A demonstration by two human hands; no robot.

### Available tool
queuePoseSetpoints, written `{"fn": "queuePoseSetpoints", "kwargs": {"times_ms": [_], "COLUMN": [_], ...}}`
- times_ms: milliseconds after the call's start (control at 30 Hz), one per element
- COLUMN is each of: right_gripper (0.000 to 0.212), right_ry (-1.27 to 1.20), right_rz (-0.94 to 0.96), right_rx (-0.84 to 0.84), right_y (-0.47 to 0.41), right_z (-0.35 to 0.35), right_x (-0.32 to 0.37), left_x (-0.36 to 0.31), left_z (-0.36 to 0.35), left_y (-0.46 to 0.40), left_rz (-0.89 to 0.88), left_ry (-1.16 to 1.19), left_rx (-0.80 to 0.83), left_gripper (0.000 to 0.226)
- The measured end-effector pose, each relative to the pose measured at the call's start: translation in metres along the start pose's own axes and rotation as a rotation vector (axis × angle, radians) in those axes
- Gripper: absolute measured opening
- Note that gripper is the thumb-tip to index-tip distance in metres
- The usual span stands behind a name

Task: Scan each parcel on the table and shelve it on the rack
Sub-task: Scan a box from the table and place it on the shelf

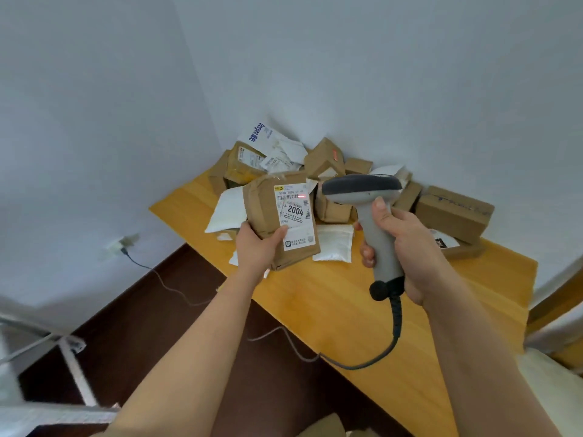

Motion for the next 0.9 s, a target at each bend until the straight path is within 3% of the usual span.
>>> {"fn": "queuePoseSetpoints", "kwargs": {"times_ms": [167,367,533,700,900], "right_gripper": [0.038,0.047,0.032,0.027,0.026], "right_ry": [0.007,0.035,0.140,0.152,0.230], "right_rz": [-0.003,-0.037,-0.047,-0.134,-0.162], "right_rx": [0.130,0.349,0.556,0.739,0.964], "right_y": [0.031,0.101,0.173,0.247,0.317], "right_z": [-0.061,-0.196,-0.319,-0.424,-0.538], "right_x": [-0.016,-0.078,-0.135,-0.185,-0.236], "left_x": [0.024,0.105,0.175,0.232,0.286], "left_z": [0.081,0.259,0.419,0.539,0.640], "left_y": [0.032,0.097,0.175,0.259,0.332], "left_rz": [-0.005,0.081,0.198,0.309,0.310], "left_ry": [0.012,0.095,0.177,0.409,0.730], "left_rx": [-0.104,-0.304,-0.540,-0.758,-0.844], "left_gripper": [0.053,0.047,0.065,0.059,0.051]}}
Point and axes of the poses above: each hand's wrist, its own y-axis away from the middle knuckle, its own z-axis out of the back of the hand, x = y × z, the point moved 1 cm from there along -y, towards the middle knuckle, and after that the axes turned 6 degrees about -y, right-handed, at the moved point
